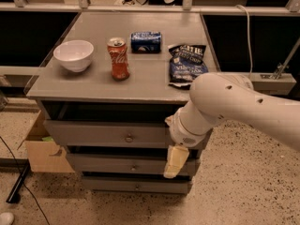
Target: Open top drawer
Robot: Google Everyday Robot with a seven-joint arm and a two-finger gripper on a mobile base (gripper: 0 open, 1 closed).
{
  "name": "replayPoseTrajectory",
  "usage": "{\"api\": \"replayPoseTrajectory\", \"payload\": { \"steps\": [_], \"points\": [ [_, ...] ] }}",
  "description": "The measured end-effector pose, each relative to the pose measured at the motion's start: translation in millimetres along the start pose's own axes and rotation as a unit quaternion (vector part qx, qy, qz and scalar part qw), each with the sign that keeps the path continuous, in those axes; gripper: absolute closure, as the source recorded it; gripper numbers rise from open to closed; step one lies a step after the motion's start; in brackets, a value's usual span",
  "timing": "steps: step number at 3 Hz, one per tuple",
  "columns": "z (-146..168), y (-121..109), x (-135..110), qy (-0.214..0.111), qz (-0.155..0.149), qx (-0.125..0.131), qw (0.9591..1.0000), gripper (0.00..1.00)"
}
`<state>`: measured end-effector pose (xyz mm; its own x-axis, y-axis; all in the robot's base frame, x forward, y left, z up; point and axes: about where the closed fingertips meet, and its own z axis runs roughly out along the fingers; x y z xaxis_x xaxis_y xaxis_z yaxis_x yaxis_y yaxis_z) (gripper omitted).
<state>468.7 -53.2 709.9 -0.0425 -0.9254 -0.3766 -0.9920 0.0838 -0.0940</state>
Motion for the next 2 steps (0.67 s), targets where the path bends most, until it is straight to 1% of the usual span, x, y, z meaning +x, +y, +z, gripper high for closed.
{"api": "replayPoseTrajectory", "payload": {
  "steps": [1, 2],
  "points": [
    [12, -6, 0, 0.002, 0.006, 0.003, 1.0000, 0.00],
    [24, -21, -2, 0.006, 0.008, 0.011, 0.9999, 0.00]
  ]
}}
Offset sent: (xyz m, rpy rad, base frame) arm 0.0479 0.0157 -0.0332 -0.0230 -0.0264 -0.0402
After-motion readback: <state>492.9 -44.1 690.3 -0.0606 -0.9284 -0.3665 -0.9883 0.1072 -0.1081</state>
